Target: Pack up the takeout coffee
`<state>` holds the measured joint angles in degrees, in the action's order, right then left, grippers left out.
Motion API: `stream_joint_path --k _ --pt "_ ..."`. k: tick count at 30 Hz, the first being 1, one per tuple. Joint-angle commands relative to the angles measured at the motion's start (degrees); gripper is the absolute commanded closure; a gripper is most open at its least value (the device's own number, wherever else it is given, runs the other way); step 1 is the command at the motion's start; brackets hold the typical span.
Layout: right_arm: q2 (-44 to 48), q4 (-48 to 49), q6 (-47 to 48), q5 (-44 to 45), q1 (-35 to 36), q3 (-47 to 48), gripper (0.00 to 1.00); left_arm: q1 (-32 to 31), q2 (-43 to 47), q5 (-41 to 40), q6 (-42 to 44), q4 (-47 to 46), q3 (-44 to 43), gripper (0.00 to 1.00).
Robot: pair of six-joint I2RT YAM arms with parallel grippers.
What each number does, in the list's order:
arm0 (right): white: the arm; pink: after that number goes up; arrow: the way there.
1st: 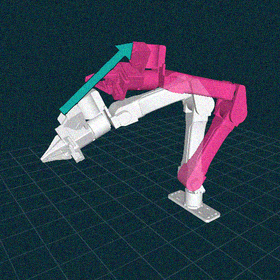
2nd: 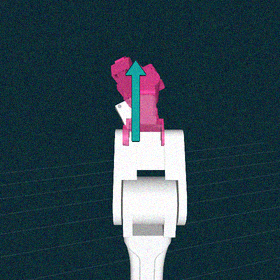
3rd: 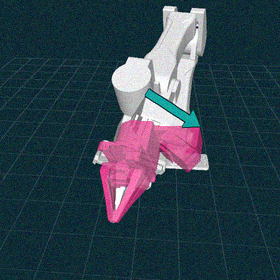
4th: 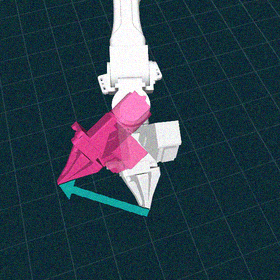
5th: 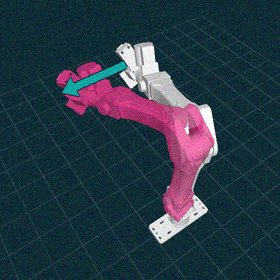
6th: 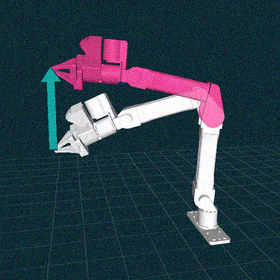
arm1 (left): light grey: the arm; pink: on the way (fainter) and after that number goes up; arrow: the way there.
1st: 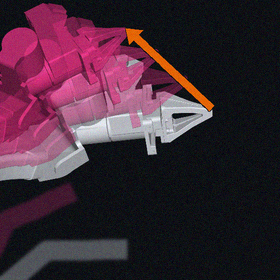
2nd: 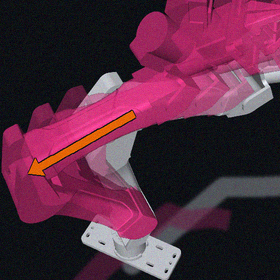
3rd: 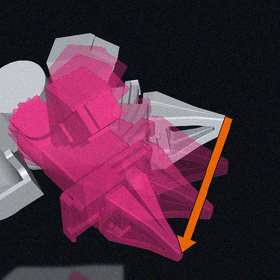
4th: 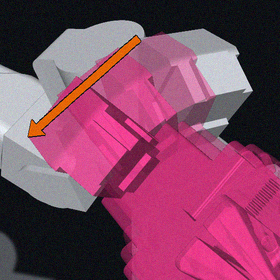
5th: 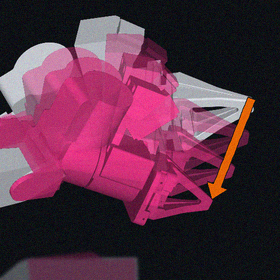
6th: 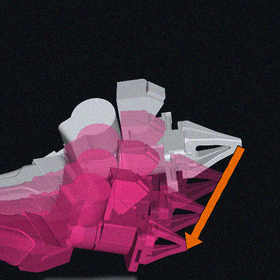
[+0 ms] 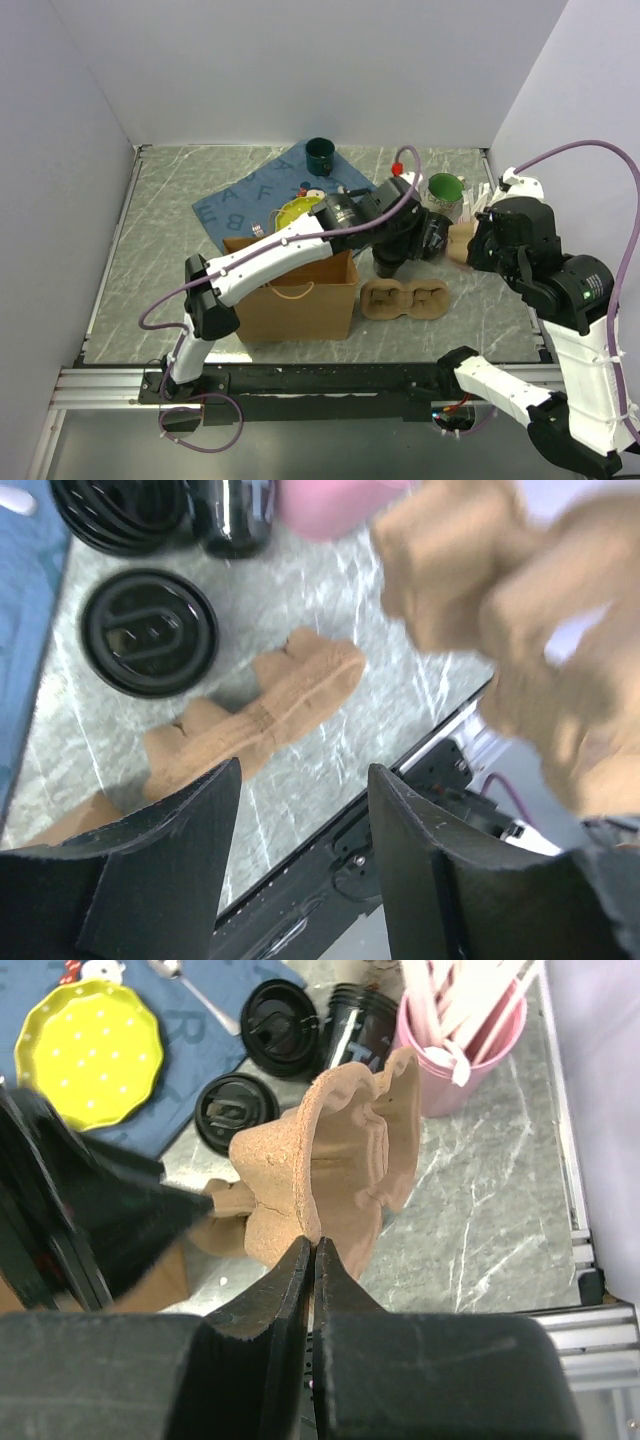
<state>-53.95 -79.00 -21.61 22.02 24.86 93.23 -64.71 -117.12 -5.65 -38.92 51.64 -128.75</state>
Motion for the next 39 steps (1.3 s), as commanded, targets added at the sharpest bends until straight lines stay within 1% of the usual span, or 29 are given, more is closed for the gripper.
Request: stream_joint_path --k 1,2,5,6,8,9,11,15,17,18,19,20,22,23,25,26,29,30,32,33,35,37,39 --pt "0.69 -1.00 5.50 -5.57 -0.34 1.26 1.00 4.49 6.90 1.16 -2.74 -3.03 -2.30 0.40" --pt "1.82 2.24 6.48 -9.41 -0.34 0.99 1.00 5.89 7.95 1.43 -3.18 -5.21 -1.69 0.39" --pt "3.85 7.62 11.22 -16.54 -0.34 -0.76 1.00 8.79 11.73 5.11 -4.32 -10.05 1.04 0.38" --pt "4.38 11.20 12.45 -17.53 -0.34 -1.38 1.00 9.42 12.78 7.47 -4.76 -10.33 0.96 0.37" --pt "5.61 14.91 16.58 -19.03 -0.25 -2.87 1.00 11.35 13.32 9.68 -5.47 -9.89 -0.44 0.37" --pt "6.05 18.67 18.16 -21.29 -0.25 -4.10 1.00 11.88 13.67 10.30 -5.64 -7.80 -0.97 0.37" --pt "6.06 22.04 23.08 -23.58 -0.25 -4.37 1.00 13.54 14.20 10.57 -5.21 -5.59 -1.76 0.37" --pt "3.60 26.96 28.27 -24.13 -0.25 0.01 1.00 16.45 19.01 8.56 -3.01 -4.97 0.33 0.36" --pt "3.94 33.36 33.10 -26.58 -0.17 -0.68 1.00 19.16 20.87 8.81 -2.04 -5.41 2.26 0.35" --pt "4.29 35.82 37.38 -27.98 -0.17 -2.25 1.00 20.14 22.27 9.25 -1.95 -5.32 2.88 0.35" --pt "4.82 41.76 39.86 -31.22 -0.25 -3.74 1.00 21.10 22.81 9.60 -2.21 -4.36 3.24 0.35" --pt "6.22 44.35 41.89 -32.64 -0.25 -5.15 1.00 23.11 23.16 9.61 -2.30 -3.22 3.41 0.35" --pt "6.41 48.05 45.66 -34.76 -0.17 -7.18 1.00 24.88 24.39 10.30 -2.04 -1.55 3.33 0.34" --pt "5.62 49.28 47.17 -36.94 -0.25 -7.10 1.00 26.55 24.83 11.00 -1.87 -0.06 3.33 0.34" --pt "4.22 50.17 50.60 -39.15 -0.08 -6.75 1.00 27.96 26.59 11.19 -1.25 1.09 3.33 0.33" --pt "4.03 51.13 52.00 -43.25 -0.08 -6.83 1.00 29.54 27.20 12.14 -1.08 1.71 3.42 0.33" --pt "5.17 52.72 60.60 -53.71 0.27 -10.16 1.00 32.44 29.58 13.73 0.50 3.11 2.72 0.33" --pt "5.61 54.46 63.59 -54.88 0.62 -12.09 1.00 33.15 30.45 14.00 0.94 3.64 2.28 0.34" --pt "6.23 56.14 64.05 -56.11 1.24 -13.16 1.00 34.55 31.25 13.74 3.14 4.96 1.75 0.34" --pt "6.23 54.93 67.45 -60.65 1.24 -13.51 1.00 35.00 32.21 13.39 4.10 6.18 1.83 0.34" --pt "6.67 53.95 71.60 -64.63 1.68 -14.48 1.00 36.75 33.09 12.95 6.22 7.94 1.05 0.33" --pt "7.80 57.53 71.18 -65.87 2.56 -16.49 1.00 38.42 33.80 11.89 5.96 11.19 -0.09 0.33" --pt "8.69 58.43 74.06 -66.84 4.13 -17.73 1.00 41.14 34.06 12.85 5.69 12.78 -1.59 0.33"
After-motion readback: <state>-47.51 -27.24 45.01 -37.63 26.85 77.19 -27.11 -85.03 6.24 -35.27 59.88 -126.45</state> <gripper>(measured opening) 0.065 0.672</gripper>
